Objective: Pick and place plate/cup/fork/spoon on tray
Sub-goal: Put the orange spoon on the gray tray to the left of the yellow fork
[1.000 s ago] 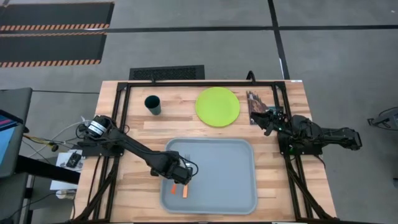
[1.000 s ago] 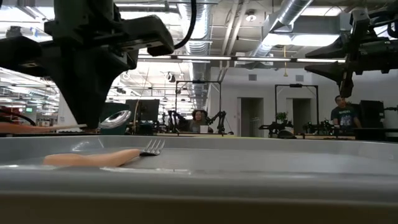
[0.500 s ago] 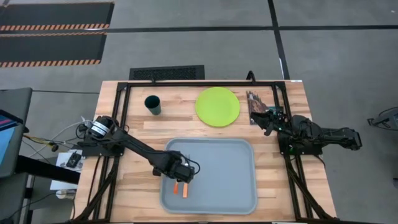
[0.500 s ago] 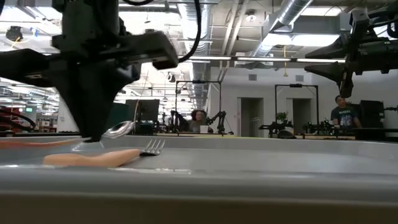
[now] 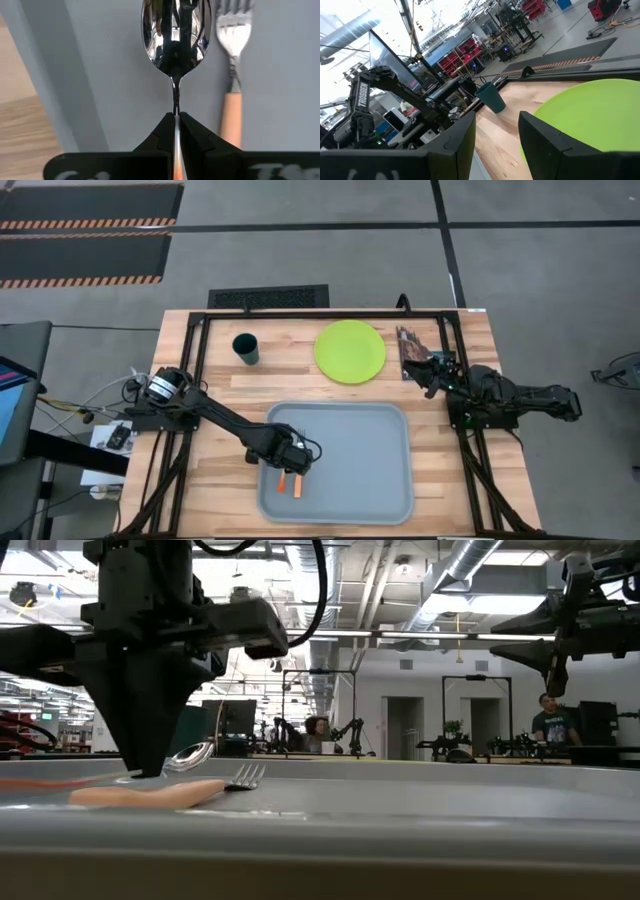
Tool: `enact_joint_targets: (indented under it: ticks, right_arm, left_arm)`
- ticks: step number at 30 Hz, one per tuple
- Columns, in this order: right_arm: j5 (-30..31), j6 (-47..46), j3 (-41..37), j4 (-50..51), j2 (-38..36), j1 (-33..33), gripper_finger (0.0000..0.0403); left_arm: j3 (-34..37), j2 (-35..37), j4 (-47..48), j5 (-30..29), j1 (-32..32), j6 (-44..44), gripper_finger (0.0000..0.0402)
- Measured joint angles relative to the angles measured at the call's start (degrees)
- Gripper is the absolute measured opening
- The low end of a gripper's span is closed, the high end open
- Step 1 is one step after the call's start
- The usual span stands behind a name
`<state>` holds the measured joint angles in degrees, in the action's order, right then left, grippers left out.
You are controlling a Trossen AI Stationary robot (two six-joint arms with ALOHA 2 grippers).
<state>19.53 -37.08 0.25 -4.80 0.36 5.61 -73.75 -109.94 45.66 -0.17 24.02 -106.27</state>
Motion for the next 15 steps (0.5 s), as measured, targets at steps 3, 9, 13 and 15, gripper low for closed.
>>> enact_joint_targets:
  ticks: [3, 9, 13, 15]
  right_arm:
    - [0.0, 0.0, 0.0, 0.0, 0.0, 0.0, 0.0175]
    - [0.0, 0.0, 0.0, 0.0, 0.0, 0.0, 0.0175]
    - [0.0, 0.0, 0.0, 0.0, 0.0, 0.0, 0.0175]
    - [0.0, 0.0, 0.0, 0.0, 0.0, 0.0, 0.0175]
  left_arm:
    - [0.0, 0.0, -0.4, -0.1, -0.2, 0.0, 0.0]
    - [0.0, 0.0, 0.1, -0.1, -0.2, -0.3, 0.0]
    - [0.0, 0.0, 0.4, -0.6, -0.2, -0.5, 0.0]
    - [0.0, -0.5, 0.1, -0.5, -0.2, -0.8, 0.0]
